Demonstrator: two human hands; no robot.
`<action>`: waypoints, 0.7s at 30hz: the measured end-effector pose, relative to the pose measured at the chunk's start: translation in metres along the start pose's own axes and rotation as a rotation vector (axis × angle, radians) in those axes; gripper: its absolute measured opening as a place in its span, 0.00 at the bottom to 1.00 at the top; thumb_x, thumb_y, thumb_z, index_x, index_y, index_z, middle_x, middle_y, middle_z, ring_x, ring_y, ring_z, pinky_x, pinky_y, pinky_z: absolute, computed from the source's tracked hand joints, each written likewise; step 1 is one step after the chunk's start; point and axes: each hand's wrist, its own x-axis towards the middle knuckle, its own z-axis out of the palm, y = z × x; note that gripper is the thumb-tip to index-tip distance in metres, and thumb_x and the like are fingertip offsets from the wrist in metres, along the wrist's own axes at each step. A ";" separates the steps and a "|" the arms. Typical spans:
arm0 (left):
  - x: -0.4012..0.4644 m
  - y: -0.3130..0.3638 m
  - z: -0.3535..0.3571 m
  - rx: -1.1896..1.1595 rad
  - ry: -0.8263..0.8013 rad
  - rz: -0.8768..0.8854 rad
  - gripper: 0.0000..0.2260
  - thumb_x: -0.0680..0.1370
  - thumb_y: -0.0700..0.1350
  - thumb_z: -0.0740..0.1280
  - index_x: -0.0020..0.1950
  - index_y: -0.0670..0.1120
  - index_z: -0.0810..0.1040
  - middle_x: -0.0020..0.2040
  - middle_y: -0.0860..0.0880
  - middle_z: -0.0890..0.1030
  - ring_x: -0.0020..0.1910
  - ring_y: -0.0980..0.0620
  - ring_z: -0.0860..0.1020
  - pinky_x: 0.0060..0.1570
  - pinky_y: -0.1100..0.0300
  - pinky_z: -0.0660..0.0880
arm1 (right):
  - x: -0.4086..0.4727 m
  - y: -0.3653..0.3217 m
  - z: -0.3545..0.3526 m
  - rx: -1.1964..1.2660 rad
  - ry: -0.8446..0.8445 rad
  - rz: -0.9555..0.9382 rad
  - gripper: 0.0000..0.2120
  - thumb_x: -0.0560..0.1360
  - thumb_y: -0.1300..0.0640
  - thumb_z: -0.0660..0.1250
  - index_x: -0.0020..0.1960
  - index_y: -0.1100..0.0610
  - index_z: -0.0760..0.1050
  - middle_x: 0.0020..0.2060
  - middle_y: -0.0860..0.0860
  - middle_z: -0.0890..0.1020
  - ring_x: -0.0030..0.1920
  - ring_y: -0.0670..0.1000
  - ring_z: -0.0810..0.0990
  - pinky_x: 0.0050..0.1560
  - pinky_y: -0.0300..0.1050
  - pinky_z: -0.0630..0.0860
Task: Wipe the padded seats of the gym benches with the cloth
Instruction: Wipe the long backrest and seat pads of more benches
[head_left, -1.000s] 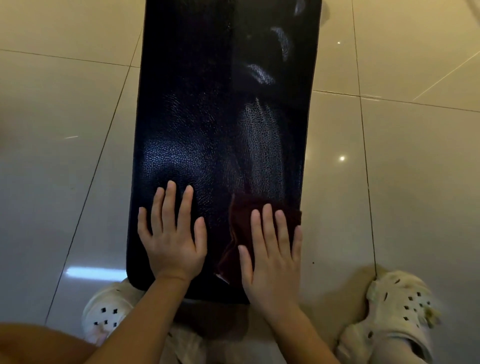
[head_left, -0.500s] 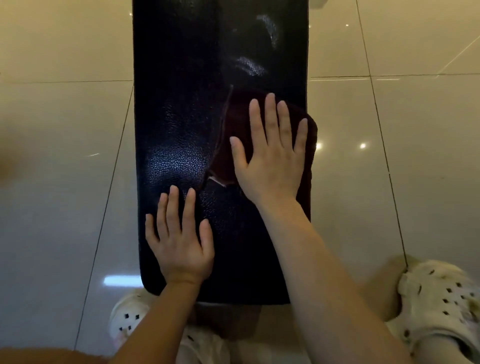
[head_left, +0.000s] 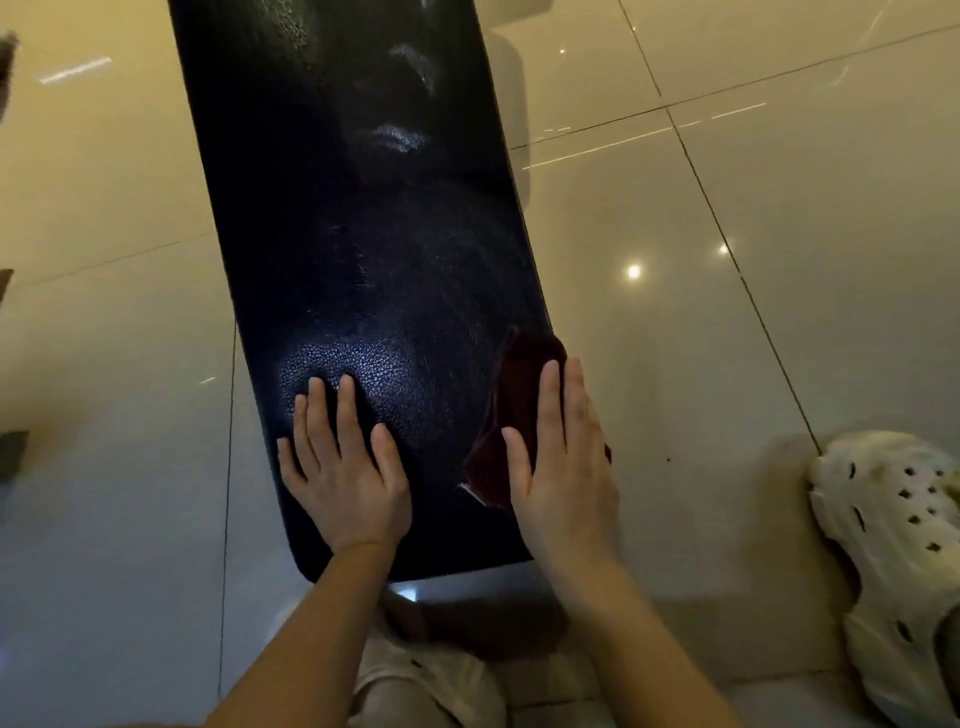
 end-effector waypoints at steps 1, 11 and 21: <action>0.000 0.001 -0.001 0.007 0.003 -0.003 0.25 0.80 0.53 0.50 0.77 0.50 0.62 0.78 0.46 0.61 0.77 0.46 0.57 0.74 0.44 0.50 | -0.009 0.003 0.001 0.002 0.023 0.006 0.30 0.82 0.44 0.52 0.78 0.59 0.56 0.77 0.58 0.60 0.73 0.58 0.67 0.62 0.49 0.72; 0.000 0.010 -0.013 0.073 -0.088 0.003 0.32 0.78 0.58 0.43 0.78 0.44 0.58 0.79 0.43 0.57 0.78 0.43 0.54 0.74 0.45 0.49 | -0.072 0.037 0.022 0.337 0.134 -0.025 0.26 0.84 0.47 0.53 0.76 0.60 0.59 0.75 0.58 0.63 0.75 0.57 0.64 0.74 0.45 0.63; -0.003 0.078 0.011 -0.009 0.041 -0.414 0.38 0.74 0.65 0.42 0.80 0.46 0.53 0.80 0.48 0.53 0.79 0.49 0.50 0.75 0.47 0.45 | 0.009 0.029 0.000 0.559 -0.053 0.084 0.30 0.83 0.42 0.49 0.77 0.61 0.58 0.72 0.57 0.70 0.71 0.54 0.70 0.67 0.35 0.63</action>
